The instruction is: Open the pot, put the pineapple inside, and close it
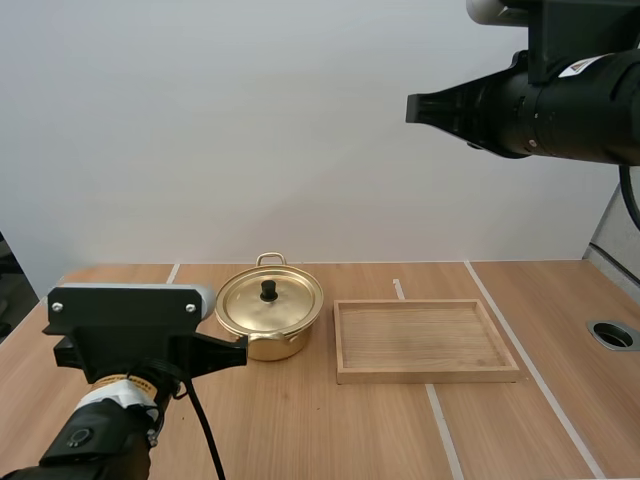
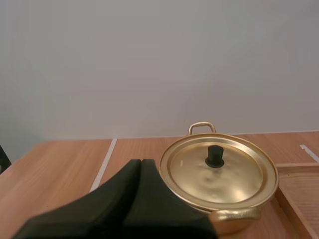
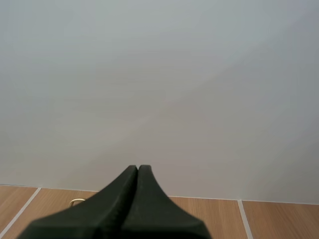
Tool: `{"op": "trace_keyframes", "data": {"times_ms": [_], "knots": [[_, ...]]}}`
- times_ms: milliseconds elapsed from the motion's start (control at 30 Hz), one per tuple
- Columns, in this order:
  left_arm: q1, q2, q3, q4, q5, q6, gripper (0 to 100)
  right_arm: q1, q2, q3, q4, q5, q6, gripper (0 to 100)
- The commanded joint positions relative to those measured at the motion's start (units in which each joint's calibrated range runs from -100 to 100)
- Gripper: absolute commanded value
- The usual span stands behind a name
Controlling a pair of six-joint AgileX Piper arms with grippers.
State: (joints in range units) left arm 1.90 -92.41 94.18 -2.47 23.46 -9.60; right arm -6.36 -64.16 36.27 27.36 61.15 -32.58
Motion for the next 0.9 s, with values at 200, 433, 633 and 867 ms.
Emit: {"op": "trace_keyframes", "data": {"times_ms": [200, 433, 633, 867], "knots": [[0.03, -0.4, 4.4, 3.9, 0.1, -5.1, 0, -0.2, -0.7, -0.1, 0.1, -0.4, 0.1, 0], [0.03, -0.4, 5.8, 4.1, 0.0, -3.0, 0, -0.2, -0.7, -0.1, 0.1, -0.4, 0.1, 0], [0.03, -0.4, 5.8, 4.1, -0.8, -2.2, 0, -0.2, -0.7, -0.1, 0.1, -0.4, 0.1, 0], [0.03, -0.4, 5.8, 4.1, -0.8, -1.4, 0, -0.2, -0.7, -0.1, 0.1, -0.4, 0.1, 0]]}}
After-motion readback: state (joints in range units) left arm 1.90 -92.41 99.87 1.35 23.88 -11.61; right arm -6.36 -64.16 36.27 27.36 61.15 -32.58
